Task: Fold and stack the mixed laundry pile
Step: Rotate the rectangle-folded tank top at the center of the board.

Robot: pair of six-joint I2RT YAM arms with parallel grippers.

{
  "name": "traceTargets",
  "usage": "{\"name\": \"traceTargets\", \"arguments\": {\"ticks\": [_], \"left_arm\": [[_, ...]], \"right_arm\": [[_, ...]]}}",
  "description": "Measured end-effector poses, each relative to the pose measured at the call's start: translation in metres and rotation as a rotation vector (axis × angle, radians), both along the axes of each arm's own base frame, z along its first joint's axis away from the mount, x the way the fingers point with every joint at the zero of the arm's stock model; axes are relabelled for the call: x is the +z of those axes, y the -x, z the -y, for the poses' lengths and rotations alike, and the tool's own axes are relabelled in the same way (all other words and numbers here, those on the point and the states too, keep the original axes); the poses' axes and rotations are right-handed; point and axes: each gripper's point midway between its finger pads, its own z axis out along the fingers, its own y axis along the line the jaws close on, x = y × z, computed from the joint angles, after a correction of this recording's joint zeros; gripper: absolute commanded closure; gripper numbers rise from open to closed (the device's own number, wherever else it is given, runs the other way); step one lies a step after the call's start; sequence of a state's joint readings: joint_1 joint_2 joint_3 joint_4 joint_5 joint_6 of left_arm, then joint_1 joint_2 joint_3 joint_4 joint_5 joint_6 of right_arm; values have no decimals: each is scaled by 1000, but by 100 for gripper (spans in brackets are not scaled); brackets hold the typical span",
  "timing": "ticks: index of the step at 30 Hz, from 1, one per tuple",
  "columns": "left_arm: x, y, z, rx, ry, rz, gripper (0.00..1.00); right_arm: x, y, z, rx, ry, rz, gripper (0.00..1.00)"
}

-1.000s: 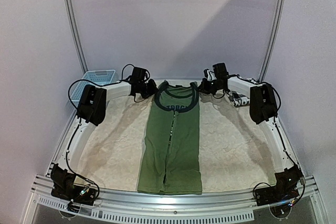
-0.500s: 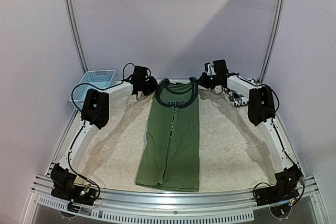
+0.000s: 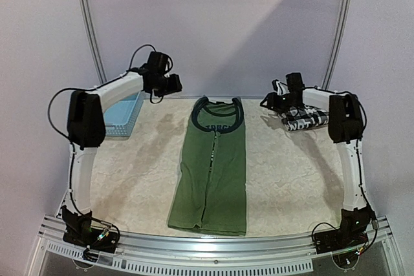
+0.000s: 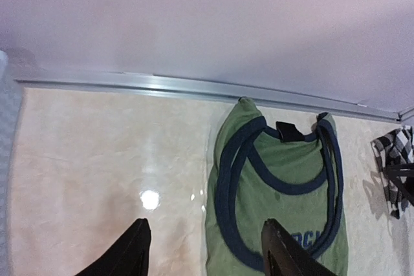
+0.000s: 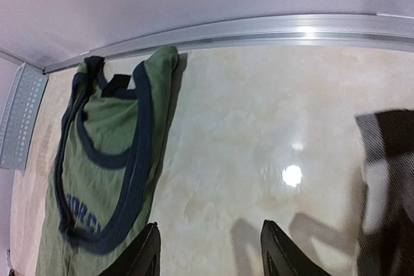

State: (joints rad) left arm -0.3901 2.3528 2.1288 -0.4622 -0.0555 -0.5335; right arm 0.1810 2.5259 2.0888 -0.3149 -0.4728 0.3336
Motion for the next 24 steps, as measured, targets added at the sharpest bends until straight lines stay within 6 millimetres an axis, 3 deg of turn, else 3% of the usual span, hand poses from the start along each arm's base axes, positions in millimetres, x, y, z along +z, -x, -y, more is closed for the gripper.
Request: {"name": "traceTargets", "arguments": {"ticks": [2,5,7,9,12,15,18,21,24], "left_arm": [[43,25,-14,-14,-61,39,39],[103,86,-31,-60,-137,97,39],[124,127,-31,-117,-174,127,39],[130,182,-22,-225,-222,132,39],[106,250,-10,-402,-281,98,42],[59,303,-32,-483,-330,-49,44],[24,342,-51,-481,-300,-193,42],[-4,386,-60,-452,-209,-302,41],[-25,423,-66,-398,-103,-382,41]], "right_arm": [[25,27,17,33,31,19,45],[73,80,21,134,71,101,47],[104,123,13,235,102,174,50],[125,173,-1,371,147,266,53],[126,247,-19,577,220,348,55],[97,333,-38,831,312,399,61],[71,401,-53,1064,360,417,61],[48,439,-63,1242,431,447,58],[36,463,-72,1376,513,502,56]]}}
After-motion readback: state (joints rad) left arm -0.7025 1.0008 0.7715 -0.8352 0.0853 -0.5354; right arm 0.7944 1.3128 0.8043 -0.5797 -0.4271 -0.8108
